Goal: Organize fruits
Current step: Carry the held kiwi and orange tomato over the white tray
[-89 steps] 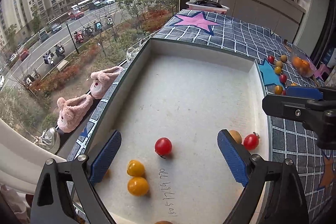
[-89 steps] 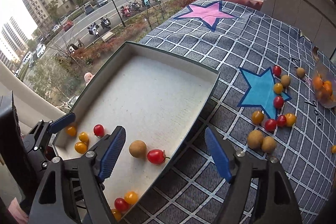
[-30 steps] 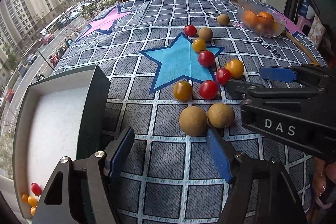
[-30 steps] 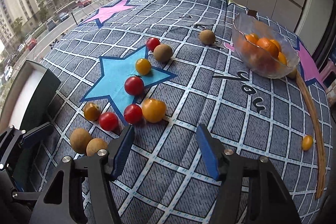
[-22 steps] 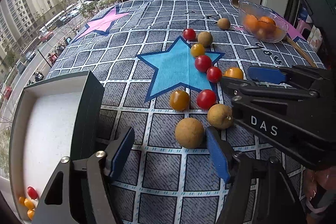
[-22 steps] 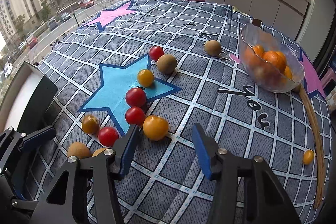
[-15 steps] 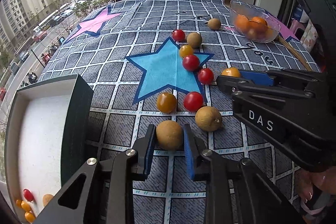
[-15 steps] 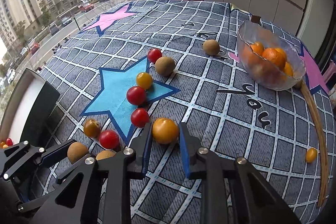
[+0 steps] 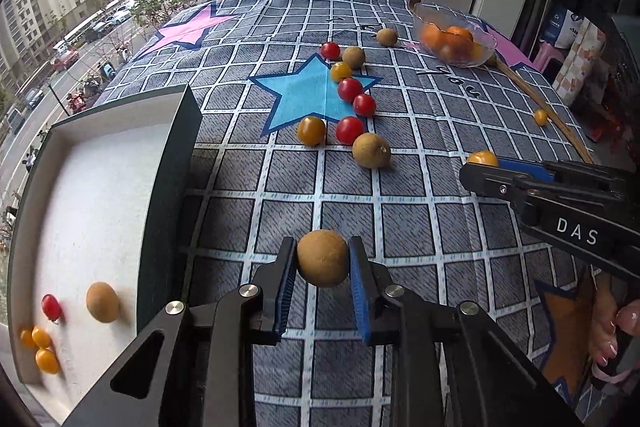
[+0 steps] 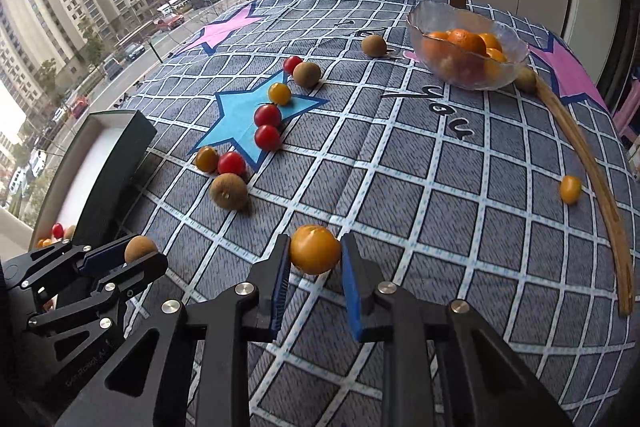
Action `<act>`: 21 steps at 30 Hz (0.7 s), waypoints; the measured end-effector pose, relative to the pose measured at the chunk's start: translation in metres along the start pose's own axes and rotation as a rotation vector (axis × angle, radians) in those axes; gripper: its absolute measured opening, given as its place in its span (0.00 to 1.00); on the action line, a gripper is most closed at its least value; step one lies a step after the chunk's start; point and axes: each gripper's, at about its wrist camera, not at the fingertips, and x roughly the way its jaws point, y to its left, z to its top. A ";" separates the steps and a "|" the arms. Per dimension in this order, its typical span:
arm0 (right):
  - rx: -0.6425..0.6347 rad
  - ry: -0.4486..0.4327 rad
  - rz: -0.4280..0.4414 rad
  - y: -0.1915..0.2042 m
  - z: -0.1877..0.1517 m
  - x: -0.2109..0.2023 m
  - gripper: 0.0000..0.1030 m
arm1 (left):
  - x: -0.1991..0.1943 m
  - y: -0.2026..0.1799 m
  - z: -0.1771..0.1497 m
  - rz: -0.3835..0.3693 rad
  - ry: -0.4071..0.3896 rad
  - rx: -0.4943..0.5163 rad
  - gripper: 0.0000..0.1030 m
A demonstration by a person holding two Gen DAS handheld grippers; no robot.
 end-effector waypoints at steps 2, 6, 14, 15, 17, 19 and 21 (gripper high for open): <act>0.013 0.003 0.014 0.001 -0.006 -0.007 0.26 | -0.007 -0.002 -0.007 0.003 0.003 0.008 0.26; 0.016 0.015 0.027 0.010 -0.020 -0.016 0.26 | -0.020 -0.002 -0.017 0.006 0.000 0.014 0.26; 0.004 0.052 0.025 0.032 -0.042 -0.022 0.26 | -0.040 0.002 -0.037 0.010 -0.022 0.026 0.26; 0.001 0.057 0.023 0.034 -0.044 -0.023 0.26 | -0.042 0.003 -0.039 0.009 -0.024 0.026 0.26; -0.005 0.065 0.018 0.039 -0.047 -0.025 0.26 | -0.045 0.005 -0.043 0.002 -0.027 0.021 0.26; -0.008 0.072 0.016 0.044 -0.049 -0.026 0.26 | -0.048 0.009 -0.047 -0.001 -0.032 0.016 0.26; -0.011 0.077 0.010 0.048 -0.051 -0.028 0.26 | -0.051 0.011 -0.049 -0.002 -0.037 0.010 0.26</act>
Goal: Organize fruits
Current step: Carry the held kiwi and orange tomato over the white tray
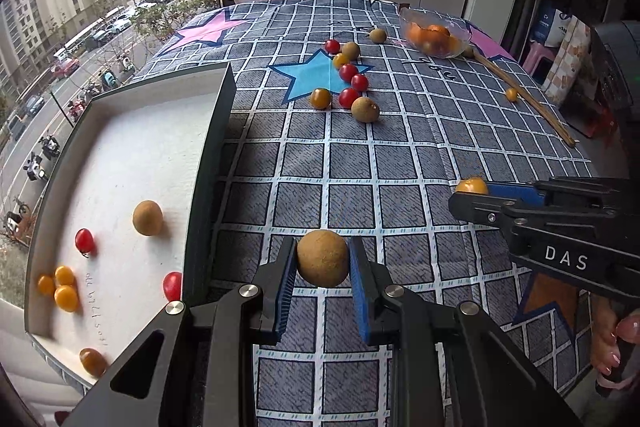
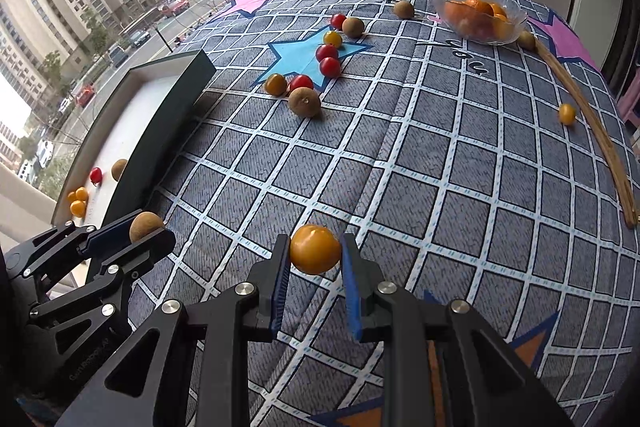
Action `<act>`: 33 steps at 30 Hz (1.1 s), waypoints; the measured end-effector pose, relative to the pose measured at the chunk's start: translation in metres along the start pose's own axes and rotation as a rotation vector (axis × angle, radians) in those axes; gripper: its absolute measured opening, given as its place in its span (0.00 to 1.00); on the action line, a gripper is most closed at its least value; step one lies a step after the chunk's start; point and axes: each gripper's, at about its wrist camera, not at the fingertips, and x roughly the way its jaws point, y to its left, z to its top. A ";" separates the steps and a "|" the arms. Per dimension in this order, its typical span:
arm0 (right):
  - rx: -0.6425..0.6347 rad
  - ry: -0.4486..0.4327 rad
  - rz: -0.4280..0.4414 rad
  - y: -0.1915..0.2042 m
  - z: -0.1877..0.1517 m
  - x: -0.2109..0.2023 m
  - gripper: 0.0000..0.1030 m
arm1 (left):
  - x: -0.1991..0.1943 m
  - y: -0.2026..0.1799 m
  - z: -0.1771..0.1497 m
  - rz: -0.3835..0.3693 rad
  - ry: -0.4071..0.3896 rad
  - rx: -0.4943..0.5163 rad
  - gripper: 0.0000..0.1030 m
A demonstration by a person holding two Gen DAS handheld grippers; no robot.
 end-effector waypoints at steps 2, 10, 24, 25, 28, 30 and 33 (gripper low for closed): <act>-0.007 0.004 -0.009 0.005 -0.001 -0.001 0.26 | -0.004 0.003 -0.003 -0.001 -0.009 -0.002 0.26; -0.051 0.011 -0.023 0.031 -0.002 -0.005 0.26 | -0.017 0.022 -0.014 -0.009 -0.038 -0.035 0.26; -0.158 0.022 -0.001 0.093 0.009 -0.002 0.26 | -0.035 0.068 -0.025 0.010 -0.083 -0.114 0.26; -0.169 0.022 -0.001 0.098 0.010 -0.002 0.26 | -0.035 0.072 -0.026 0.012 -0.085 -0.121 0.26; -0.197 0.022 0.004 0.112 0.015 -0.002 0.26 | -0.039 0.085 -0.027 0.023 -0.094 -0.143 0.26; -0.210 0.025 0.012 0.120 0.019 -0.001 0.26 | -0.042 0.095 -0.026 0.034 -0.103 -0.155 0.26; -0.233 0.031 0.021 0.132 0.027 0.001 0.26 | -0.044 0.109 -0.023 0.059 -0.115 -0.166 0.26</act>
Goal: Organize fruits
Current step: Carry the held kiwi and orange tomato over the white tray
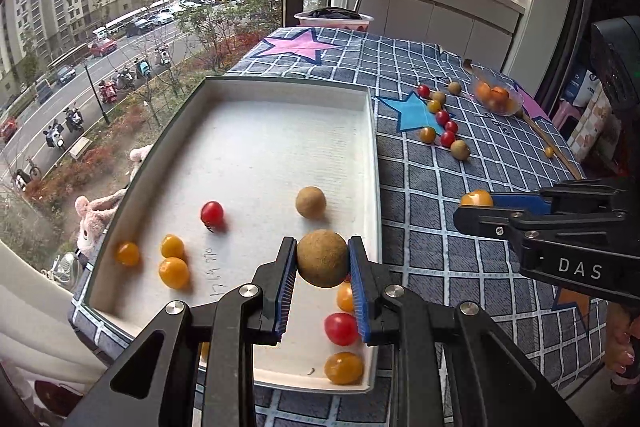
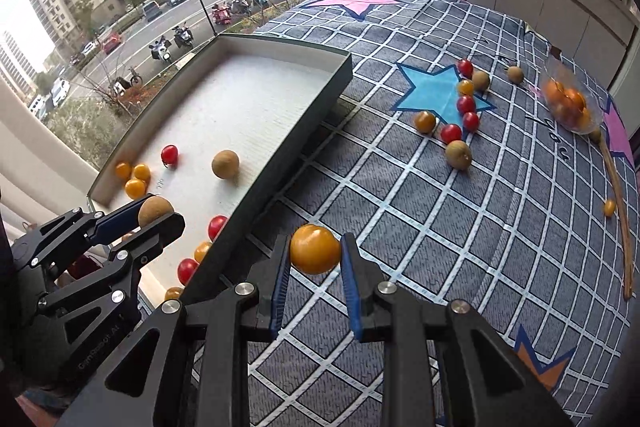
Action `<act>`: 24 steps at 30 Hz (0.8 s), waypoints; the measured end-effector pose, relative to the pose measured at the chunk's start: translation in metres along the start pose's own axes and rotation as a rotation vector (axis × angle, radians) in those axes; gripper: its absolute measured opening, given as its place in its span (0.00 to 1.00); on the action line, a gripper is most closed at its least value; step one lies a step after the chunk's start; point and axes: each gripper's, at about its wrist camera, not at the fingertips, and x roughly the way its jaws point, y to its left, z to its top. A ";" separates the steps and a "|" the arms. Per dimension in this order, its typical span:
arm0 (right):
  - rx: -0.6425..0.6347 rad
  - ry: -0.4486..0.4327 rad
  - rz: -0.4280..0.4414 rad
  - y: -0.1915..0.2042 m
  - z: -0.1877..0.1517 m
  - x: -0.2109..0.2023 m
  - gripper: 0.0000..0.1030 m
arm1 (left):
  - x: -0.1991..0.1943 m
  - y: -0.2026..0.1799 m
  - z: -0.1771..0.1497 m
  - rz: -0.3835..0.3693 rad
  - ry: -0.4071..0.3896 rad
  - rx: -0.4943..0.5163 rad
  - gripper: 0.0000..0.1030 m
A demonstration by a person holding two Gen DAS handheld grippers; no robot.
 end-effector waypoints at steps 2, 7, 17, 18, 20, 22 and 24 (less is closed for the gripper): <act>-0.021 0.000 0.001 0.007 0.009 0.000 0.26 | 0.000 0.009 0.005 0.022 -0.007 -0.004 0.26; -0.063 -0.016 0.015 0.021 0.034 -0.001 0.26 | 0.003 0.035 0.023 0.066 -0.024 -0.023 0.26; -0.093 0.001 0.048 0.039 0.090 0.023 0.26 | 0.040 0.070 0.064 0.124 0.017 -0.042 0.26; -0.094 0.007 0.046 0.040 0.094 0.028 0.26 | 0.046 0.070 0.067 0.124 0.029 -0.043 0.26; -0.095 0.020 0.042 0.040 0.101 0.037 0.26 | 0.058 0.072 0.073 0.119 0.058 -0.048 0.26; -0.090 0.039 0.043 0.039 0.106 0.049 0.26 | 0.070 0.073 0.077 0.124 0.081 -0.052 0.26; -0.083 0.057 0.042 0.037 0.110 0.060 0.26 | 0.080 0.073 0.078 0.125 0.102 -0.055 0.26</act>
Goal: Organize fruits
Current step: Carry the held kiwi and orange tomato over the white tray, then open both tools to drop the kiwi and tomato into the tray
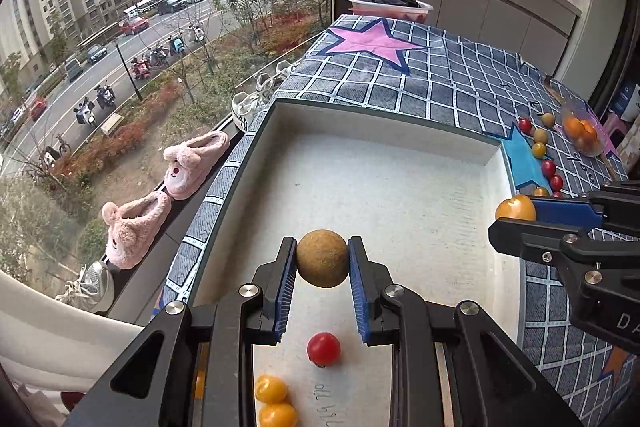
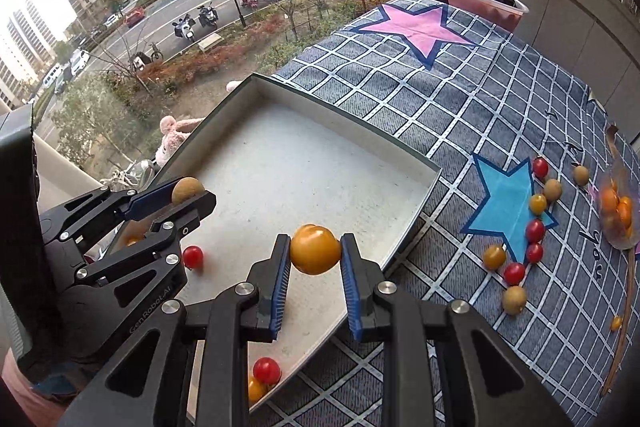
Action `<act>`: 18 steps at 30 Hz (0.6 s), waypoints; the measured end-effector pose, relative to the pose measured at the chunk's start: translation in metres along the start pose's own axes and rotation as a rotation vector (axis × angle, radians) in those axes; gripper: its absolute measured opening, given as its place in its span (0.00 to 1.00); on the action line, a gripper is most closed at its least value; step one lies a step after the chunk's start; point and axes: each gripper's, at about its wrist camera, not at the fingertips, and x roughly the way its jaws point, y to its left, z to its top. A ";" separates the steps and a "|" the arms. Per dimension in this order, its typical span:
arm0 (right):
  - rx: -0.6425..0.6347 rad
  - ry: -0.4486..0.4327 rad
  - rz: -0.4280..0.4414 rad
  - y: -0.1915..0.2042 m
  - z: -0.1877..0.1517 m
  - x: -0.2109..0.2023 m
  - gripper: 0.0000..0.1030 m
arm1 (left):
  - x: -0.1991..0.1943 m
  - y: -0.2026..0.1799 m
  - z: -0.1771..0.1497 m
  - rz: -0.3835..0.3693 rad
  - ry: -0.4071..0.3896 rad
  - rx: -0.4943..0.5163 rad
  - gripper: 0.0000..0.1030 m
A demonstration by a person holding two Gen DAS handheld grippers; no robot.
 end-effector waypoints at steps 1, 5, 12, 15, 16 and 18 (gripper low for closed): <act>0.005 0.009 0.001 -0.002 0.001 0.005 0.26 | 0.003 -0.001 0.001 0.002 0.009 0.000 0.26; 0.014 0.040 0.001 -0.008 0.004 0.023 0.26 | 0.012 -0.004 0.001 0.015 0.032 0.012 0.26; 0.003 0.073 -0.021 -0.009 0.006 0.041 0.26 | 0.022 -0.008 0.002 0.033 0.051 0.024 0.26; -0.001 0.088 -0.033 -0.008 0.005 0.048 0.26 | 0.026 -0.009 0.000 0.046 0.061 0.030 0.26; -0.004 0.091 -0.037 -0.008 0.005 0.050 0.26 | 0.028 -0.009 0.000 0.048 0.065 0.030 0.26; -0.019 0.090 -0.049 -0.005 0.005 0.052 0.26 | 0.027 -0.008 -0.001 0.045 0.059 0.029 0.26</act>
